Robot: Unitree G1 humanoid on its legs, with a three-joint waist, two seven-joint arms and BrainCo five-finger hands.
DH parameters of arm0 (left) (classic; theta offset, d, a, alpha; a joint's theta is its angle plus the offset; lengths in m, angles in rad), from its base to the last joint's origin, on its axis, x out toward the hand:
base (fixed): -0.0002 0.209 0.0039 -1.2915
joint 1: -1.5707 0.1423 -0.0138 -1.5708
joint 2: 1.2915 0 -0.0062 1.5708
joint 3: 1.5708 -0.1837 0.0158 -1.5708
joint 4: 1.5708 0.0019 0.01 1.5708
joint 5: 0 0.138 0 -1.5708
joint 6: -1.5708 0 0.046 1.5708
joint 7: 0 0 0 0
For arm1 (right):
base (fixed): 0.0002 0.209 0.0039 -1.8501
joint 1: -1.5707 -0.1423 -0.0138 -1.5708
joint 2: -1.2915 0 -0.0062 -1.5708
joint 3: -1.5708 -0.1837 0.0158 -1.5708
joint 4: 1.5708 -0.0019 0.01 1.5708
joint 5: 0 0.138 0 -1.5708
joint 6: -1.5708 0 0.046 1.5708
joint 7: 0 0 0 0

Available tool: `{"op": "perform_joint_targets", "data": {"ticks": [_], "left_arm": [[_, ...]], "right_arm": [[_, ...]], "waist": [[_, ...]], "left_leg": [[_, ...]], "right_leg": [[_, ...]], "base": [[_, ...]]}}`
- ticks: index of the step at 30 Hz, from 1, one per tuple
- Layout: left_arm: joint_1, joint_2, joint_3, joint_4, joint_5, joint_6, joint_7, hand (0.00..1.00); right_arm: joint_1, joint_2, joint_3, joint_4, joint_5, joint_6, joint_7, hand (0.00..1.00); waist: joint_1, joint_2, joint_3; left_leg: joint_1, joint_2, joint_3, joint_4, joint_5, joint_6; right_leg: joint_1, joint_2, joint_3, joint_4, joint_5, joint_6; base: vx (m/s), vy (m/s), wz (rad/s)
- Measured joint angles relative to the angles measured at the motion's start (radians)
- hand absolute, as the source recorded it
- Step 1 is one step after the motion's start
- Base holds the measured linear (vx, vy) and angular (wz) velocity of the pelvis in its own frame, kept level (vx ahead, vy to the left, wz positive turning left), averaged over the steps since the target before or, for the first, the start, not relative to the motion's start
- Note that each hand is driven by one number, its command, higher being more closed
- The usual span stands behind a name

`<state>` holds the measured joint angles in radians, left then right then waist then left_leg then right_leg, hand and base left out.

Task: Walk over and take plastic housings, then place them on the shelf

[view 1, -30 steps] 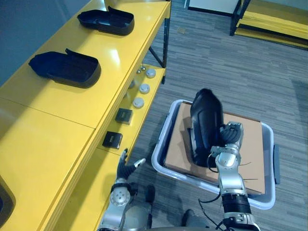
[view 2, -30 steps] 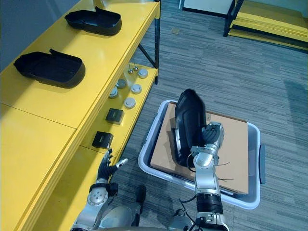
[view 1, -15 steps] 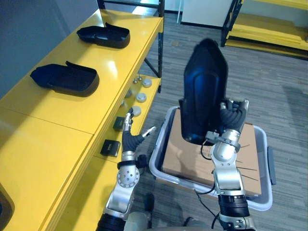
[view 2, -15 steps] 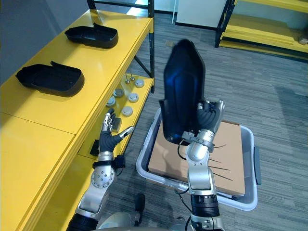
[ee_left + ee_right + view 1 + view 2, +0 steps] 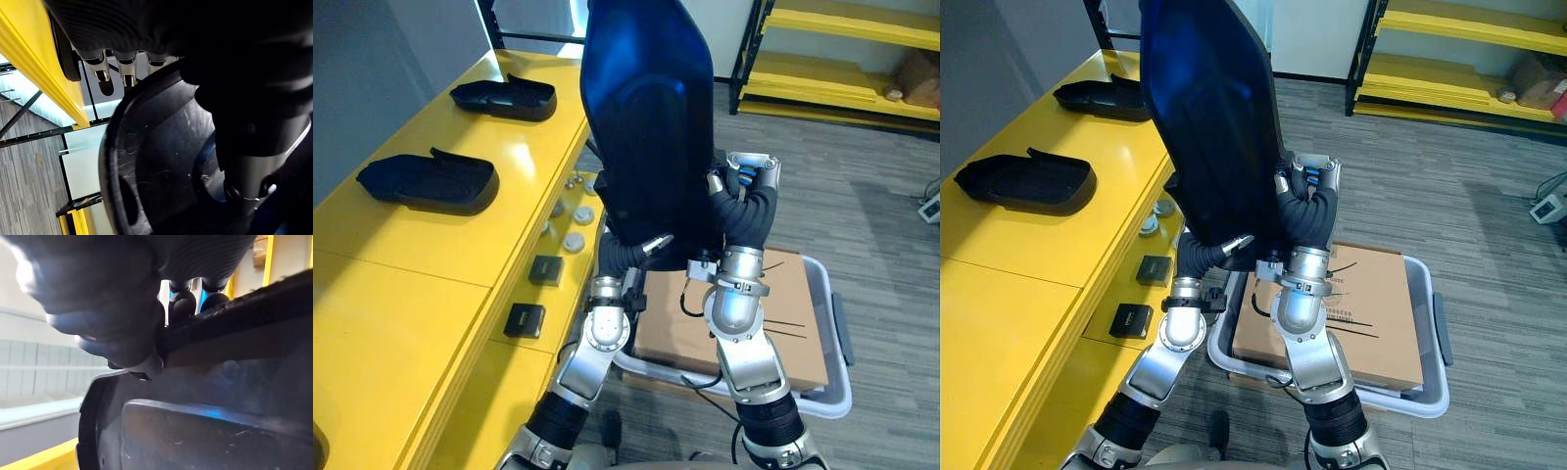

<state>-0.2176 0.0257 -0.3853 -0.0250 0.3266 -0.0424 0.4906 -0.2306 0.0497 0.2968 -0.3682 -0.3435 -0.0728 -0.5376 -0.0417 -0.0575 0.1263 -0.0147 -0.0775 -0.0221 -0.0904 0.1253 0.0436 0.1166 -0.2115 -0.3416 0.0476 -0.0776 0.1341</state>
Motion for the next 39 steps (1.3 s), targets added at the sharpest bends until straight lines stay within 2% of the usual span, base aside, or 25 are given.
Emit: {"op": "perform_joint_targets", "data": {"ticks": [1,2,6,10,18,21,26,29,30,33,35,39], "left_arm": [[-0.002,0.0,0.0,0.0,0.0,0.0,0.002,1.0],[-0.002,0.0,0.0,0.0,-0.001,0.0,0.009,1.0],[-0.002,0.02,0.004,0.0,-0.017,0.0,0.012,1.0],[-0.002,0.021,0.009,0.0,-0.044,0.0,0.008,1.0],[0.001,0.021,0.045,-0.001,-0.059,-0.002,-0.05,1.0],[0.018,0.021,0.062,-0.008,-0.059,-0.009,-0.079,1.0],[0.124,0.018,0.161,-0.017,-0.058,-0.013,-0.099,1.0],[0.16,0.017,0.191,-0.023,-0.058,-0.013,-0.1,1.0],[0.19,0.014,0.204,-0.051,-0.059,-0.013,-0.1,1.0],[0.227,0.013,0.23,-0.092,-0.059,-0.014,-0.1,1.0],[0.257,0.012,0.24,-0.127,-0.06,-0.015,-0.099,1.0],[0.34,0.004,0.246,-0.214,-0.062,-0.035,-0.099,1.0]], "right_arm": [[0.013,-0.002,0.001,0.0,0.01,-0.002,0.004,1.0],[0.025,-0.004,0.001,0.0,0.021,-0.007,0.01,0.0],[0.051,-0.025,0.024,0.0,0.071,-0.034,0.022,0.0],[0.053,-0.061,0.024,0.001,0.101,-0.039,0.06,0.0],[0.053,-0.16,-0.038,-0.023,0.151,-0.085,0.144,0.0],[0.052,-0.197,-0.141,-0.081,0.204,-0.125,0.172,0.0],[0.054,-0.209,-0.45,-0.129,0.304,-0.184,0.16,0.0],[0.084,-0.211,-0.575,-0.126,0.344,-0.203,0.129,0.0],[0.125,-0.21,-0.66,-0.112,0.382,-0.214,0.104,0.0],[0.196,-0.207,-0.729,-0.006,0.423,-0.233,0.073,0.0],[0.264,-0.202,-0.739,0.115,0.457,-0.22,0.064,0.0],[0.409,-0.13,-0.752,0.427,0.529,-0.138,0.107,0.0]], "waist": [[-0.002,-0.001,-0.004],[-0.002,-0.001,-0.006],[-0.004,0.0,-0.006],[-0.004,0.0,-0.007],[-0.003,-0.002,-0.015],[-0.004,-0.002,-0.015],[-0.028,0.0,-0.017],[-0.034,0.004,-0.02],[-0.036,0.008,-0.023],[-0.04,0.011,-0.033],[-0.049,0.015,-0.039],[-0.051,0.035,-0.05]], "left_leg": [[0.001,0.0,0.004,0.0,0.0,0.0],[0.003,0.001,0.006,0.0,0.0,0.0],[0.01,0.005,0.016,-0.001,0.0,0.0],[0.011,0.006,0.023,-0.001,0.0,0.0],[0.012,0.004,0.029,-0.001,0.0,0.0],[0.013,0.004,0.03,-0.001,0.0,0.0],[0.014,0.005,0.031,-0.002,0.0,0.0],[0.014,0.005,0.032,-0.002,0.0,0.0],[0.014,0.005,0.032,-0.002,0.0,0.0],[0.013,0.005,0.032,-0.002,-0.001,0.0],[0.013,0.006,0.032,-0.002,-0.001,0.0],[0.014,0.008,0.04,-0.003,-0.006,-0.005]], "right_leg": [[-0.001,0.0,0.005,0.0,0.0,0.0],[-0.001,0.0,0.008,0.0,0.001,0.001],[0.0,0.003,0.017,-0.001,0.003,-0.001],[0.0,0.003,0.022,-0.002,0.007,-0.002],[0.001,0.003,0.035,-0.014,0.018,-0.006],[0.001,0.003,0.035,-0.014,0.018,-0.006],[0.001,0.004,0.037,-0.015,0.018,-0.006],[0.001,0.004,0.038,-0.015,0.018,-0.006],[0.001,0.004,0.037,-0.016,0.018,-0.006],[0.001,0.004,0.037,-0.016,0.018,-0.006],[0.001,0.004,0.037,-0.015,0.016,-0.009],[0.0,0.002,0.037,-0.008,0.01,-0.009]], "base": [[0.03,0.002,-0.08],[0.03,0.0,-0.07],[0.0,-0.006,-0.08],[-0.01,0.01,-0.06],[0.0,0.009,-0.03],[0.0,0.0,0.0],[0.0,0.0,0.0],[0.0,0.0,0.0],[0.0,0.0,0.0],[0.0,0.0,0.0],[0.0,0.0,0.0],[0.0,0.0,0.0]]}}
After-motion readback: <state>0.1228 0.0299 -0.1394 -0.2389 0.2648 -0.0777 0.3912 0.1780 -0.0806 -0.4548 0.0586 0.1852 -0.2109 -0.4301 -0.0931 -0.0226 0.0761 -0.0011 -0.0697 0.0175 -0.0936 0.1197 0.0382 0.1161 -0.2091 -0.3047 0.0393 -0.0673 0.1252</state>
